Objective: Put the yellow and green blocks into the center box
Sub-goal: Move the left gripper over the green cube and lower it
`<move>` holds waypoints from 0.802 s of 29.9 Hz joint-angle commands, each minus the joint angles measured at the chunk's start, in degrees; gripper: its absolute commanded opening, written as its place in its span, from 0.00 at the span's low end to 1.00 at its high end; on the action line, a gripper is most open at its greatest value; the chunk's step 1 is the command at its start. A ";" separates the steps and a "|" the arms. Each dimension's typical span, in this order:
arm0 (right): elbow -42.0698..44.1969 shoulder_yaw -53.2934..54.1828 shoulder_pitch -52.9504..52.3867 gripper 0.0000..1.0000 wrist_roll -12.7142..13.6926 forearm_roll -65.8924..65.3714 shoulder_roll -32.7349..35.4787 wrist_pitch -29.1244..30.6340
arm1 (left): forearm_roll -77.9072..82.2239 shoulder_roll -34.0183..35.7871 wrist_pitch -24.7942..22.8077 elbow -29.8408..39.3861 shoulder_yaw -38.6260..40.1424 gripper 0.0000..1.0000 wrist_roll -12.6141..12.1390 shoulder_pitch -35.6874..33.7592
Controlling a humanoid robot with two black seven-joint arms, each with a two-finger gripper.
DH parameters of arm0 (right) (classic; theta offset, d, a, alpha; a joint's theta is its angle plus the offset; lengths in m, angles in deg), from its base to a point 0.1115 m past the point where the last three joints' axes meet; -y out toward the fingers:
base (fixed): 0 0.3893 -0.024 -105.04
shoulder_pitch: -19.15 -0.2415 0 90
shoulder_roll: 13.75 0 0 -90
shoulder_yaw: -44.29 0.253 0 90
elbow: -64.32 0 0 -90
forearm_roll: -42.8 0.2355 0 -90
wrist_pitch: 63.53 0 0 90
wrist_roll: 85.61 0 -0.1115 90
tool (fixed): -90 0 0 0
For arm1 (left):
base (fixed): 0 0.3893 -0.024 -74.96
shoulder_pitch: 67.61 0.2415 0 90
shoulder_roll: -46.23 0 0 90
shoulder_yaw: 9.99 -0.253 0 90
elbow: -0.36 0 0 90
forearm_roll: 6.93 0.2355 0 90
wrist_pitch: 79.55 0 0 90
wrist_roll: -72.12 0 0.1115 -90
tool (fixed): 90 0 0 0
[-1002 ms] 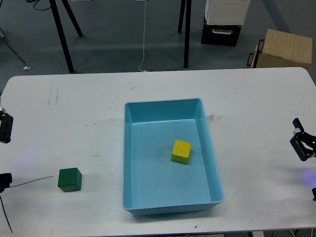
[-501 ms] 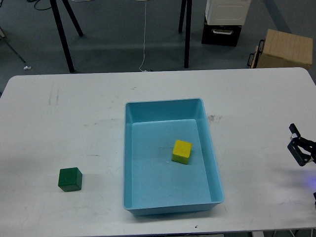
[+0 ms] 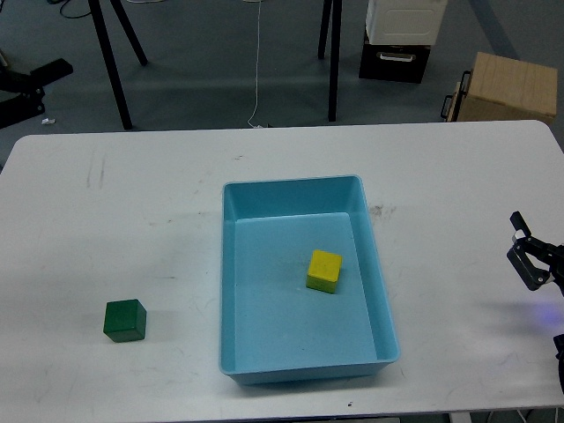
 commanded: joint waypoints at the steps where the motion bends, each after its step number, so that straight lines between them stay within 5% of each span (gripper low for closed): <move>1: -0.22 -0.03 -0.07 0.99 -0.04 -0.08 -0.81 0.00 | 6.16 -0.70 0.03 0.12 -17.33 1.00 0.00 -14.07; 8: -0.40 -0.29 0.46 0.99 -0.04 -0.08 -2.12 0.00 | 15.30 -7.20 0.03 -0.06 -46.08 1.00 -0.09 -34.74; 16: -0.31 -1.09 0.46 0.99 -0.04 -0.43 -3.45 0.00 | 19.09 -22.57 0.03 -0.24 -79.30 1.00 -0.97 -56.27; 24: -0.22 -1.00 1.60 0.99 -0.04 -0.52 -3.45 0.00 | 25.41 -25.14 0.03 2.05 -92.52 1.00 -2.37 -57.71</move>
